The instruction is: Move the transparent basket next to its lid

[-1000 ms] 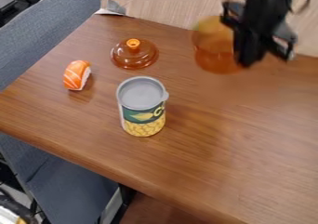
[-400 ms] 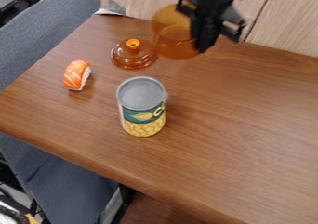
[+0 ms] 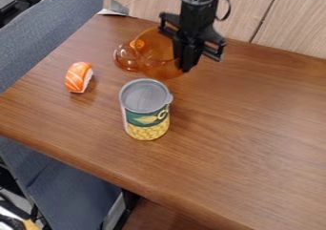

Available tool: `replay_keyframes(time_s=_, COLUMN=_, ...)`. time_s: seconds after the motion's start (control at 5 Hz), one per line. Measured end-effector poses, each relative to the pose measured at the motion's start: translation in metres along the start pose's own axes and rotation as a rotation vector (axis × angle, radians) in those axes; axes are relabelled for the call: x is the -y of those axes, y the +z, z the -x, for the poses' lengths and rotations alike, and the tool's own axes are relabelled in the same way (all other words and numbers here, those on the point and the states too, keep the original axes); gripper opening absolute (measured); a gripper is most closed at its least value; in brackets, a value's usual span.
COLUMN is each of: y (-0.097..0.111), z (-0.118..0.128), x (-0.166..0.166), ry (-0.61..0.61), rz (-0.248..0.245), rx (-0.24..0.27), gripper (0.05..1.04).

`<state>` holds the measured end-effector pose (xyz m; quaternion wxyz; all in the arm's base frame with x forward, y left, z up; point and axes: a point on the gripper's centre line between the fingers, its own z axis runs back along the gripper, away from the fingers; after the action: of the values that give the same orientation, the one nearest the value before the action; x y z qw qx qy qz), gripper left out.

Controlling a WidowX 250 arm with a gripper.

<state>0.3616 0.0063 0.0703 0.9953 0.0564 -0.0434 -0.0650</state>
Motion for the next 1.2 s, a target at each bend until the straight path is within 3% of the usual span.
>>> replay_keyframes(time_s=0.6, y=-0.021, z=0.011, x=0.0, ry=0.011, rz=-0.003, rx=-0.029, gripper=0.118)
replay_keyframes(time_s=0.8, y=-0.026, z=0.014, x=0.0, ry=0.006, rz=-0.009, rx=-0.049, gripper=0.306)
replay_keyframes(time_s=1.2, y=-0.025, z=0.014, x=0.001, ry=0.006, rz=-0.006, rx=-0.052, gripper=0.905)
